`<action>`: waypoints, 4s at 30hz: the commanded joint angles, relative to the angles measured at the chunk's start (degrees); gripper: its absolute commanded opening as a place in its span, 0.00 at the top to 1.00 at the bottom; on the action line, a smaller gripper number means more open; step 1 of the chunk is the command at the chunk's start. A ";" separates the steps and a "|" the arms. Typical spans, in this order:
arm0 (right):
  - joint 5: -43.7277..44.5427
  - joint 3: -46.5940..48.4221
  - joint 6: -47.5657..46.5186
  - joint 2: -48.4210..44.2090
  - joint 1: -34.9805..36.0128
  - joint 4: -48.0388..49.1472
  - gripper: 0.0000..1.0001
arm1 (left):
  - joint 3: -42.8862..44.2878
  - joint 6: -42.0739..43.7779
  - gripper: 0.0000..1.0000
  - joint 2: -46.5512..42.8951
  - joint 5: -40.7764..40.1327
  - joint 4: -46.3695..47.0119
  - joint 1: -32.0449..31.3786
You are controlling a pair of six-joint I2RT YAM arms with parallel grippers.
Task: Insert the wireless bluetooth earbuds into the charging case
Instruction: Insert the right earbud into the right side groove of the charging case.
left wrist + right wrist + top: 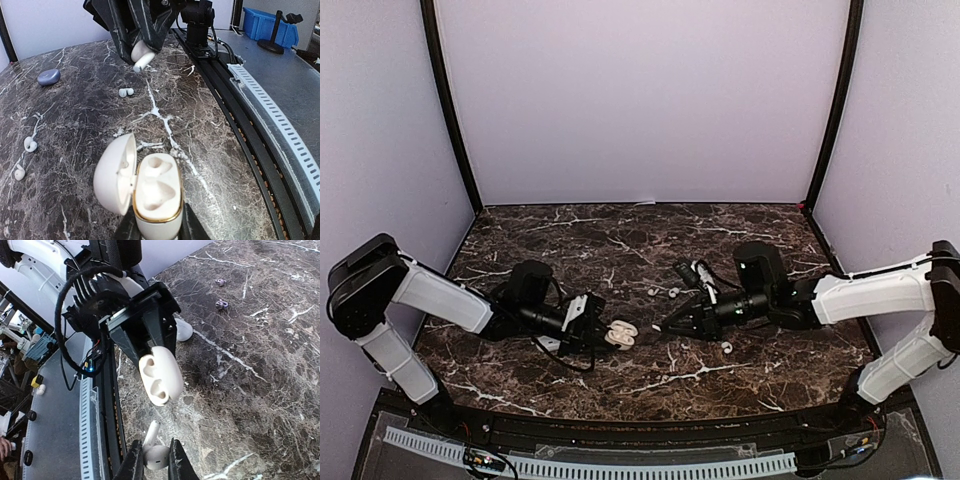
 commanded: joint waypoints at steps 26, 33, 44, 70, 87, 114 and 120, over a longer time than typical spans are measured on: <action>-3.32 14.36 1.86 6.43 1.00 -23.21 0.93 | 2.30 2.31 0.83 3.35 -5.34 -0.94 -3.77; -1.61 15.12 -2.10 7.46 1.73 -25.72 0.94 | 2.02 2.38 0.83 3.50 -5.51 -0.67 -3.81; 15.72 15.69 -18.12 2.66 9.48 -28.11 0.97 | 2.52 2.04 0.82 5.00 -1.66 -1.47 -3.84; 24.95 12.94 -34.32 -2.42 16.67 -22.31 0.97 | 2.99 -0.08 0.82 2.16 6.11 -3.84 -3.81; 32.89 3.51 -70.71 -8.32 20.10 -17.60 1.00 | 7.85 -3.09 0.81 1.57 9.32 -12.83 -3.77; 28.69 13.55 -93.97 0.21 21.03 -32.78 1.00 | 18.03 0.16 0.81 6.91 8.96 -34.63 -3.92; 27.66 16.06 -95.77 1.87 21.02 -36.37 1.00 | 22.23 4.34 0.82 9.64 10.82 -42.02 -4.04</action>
